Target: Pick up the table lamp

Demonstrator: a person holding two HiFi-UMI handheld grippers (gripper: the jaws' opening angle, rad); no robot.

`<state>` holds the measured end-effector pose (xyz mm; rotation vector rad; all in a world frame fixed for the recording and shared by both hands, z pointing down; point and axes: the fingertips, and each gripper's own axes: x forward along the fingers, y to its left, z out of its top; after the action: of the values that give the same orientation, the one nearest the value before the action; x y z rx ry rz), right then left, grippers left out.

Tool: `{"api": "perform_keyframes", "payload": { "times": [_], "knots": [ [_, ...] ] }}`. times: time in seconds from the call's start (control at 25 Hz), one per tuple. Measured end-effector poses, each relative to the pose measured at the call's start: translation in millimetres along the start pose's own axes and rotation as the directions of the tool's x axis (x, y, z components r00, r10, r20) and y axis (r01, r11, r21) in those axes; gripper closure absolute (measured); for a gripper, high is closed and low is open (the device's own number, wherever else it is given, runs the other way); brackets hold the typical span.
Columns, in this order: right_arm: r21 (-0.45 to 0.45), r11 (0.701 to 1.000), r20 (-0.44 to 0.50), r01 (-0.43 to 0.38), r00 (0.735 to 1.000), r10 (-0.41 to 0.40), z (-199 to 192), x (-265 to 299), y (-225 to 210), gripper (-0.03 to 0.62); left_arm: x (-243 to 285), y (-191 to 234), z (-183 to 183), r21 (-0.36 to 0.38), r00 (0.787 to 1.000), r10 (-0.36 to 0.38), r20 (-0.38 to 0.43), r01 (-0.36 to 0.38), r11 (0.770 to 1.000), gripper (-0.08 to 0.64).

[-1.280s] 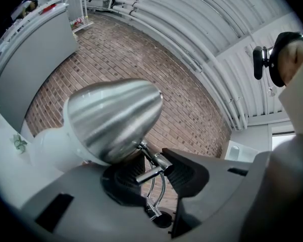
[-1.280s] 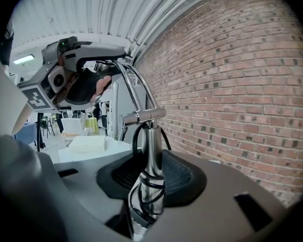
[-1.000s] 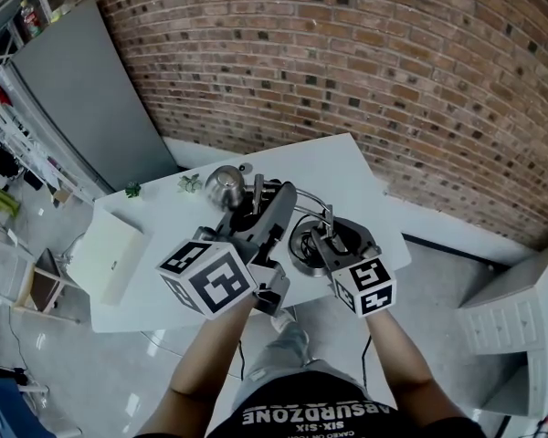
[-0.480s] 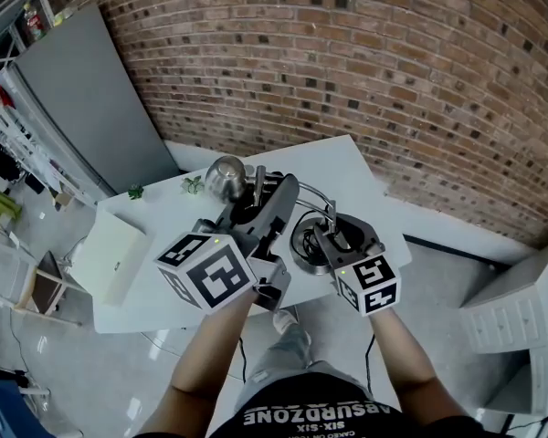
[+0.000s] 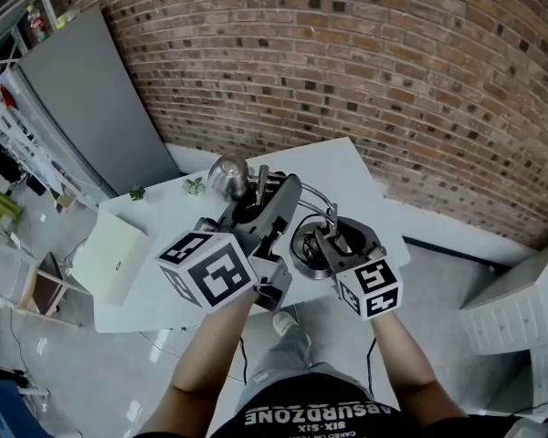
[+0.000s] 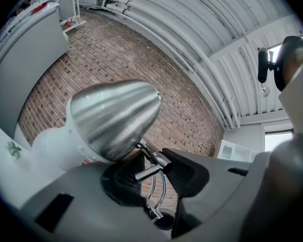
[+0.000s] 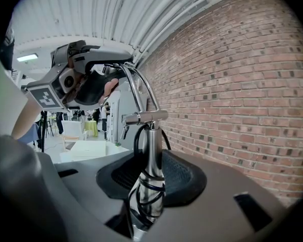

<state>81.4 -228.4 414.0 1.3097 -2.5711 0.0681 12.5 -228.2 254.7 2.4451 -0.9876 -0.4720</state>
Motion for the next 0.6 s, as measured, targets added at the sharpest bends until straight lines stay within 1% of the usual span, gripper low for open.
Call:
{"api": "perform_keyframes", "payload": {
  "times": [0.6],
  "knots": [
    [-0.01, 1.0, -0.003, 0.009, 1.0, -0.009, 0, -12, 3, 0.476, -5, -10, -4, 0.003, 1.0, -0.002, -0.011, 0.002, 1.0, 0.446]
  ]
}}
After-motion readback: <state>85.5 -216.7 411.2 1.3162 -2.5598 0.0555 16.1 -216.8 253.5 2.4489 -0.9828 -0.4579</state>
